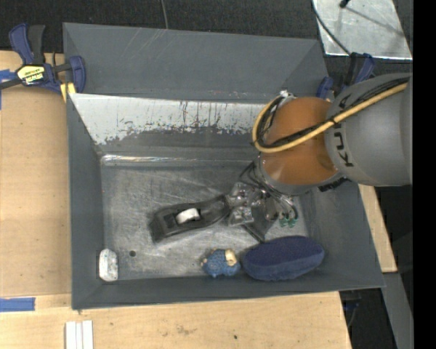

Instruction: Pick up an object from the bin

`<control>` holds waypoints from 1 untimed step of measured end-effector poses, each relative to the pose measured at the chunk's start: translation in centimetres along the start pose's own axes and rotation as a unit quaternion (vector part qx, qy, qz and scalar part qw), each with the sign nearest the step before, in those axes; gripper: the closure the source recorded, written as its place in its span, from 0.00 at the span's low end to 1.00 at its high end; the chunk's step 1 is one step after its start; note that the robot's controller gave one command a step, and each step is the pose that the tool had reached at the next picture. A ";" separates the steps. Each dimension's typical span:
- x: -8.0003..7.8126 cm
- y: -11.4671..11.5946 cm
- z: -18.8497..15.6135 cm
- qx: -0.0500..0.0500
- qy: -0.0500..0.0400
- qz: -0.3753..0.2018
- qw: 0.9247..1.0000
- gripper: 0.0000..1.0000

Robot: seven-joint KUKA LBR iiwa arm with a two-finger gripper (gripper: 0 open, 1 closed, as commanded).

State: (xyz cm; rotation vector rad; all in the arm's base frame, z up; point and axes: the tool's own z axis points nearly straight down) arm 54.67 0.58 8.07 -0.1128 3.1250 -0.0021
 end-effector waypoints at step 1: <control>0.5 -4.1 -18.3 0.000 0.001 -0.102 0.995 1.00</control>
Offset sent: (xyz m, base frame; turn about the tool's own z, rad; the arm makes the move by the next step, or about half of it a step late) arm -0.0071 -0.0396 0.1780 -0.2068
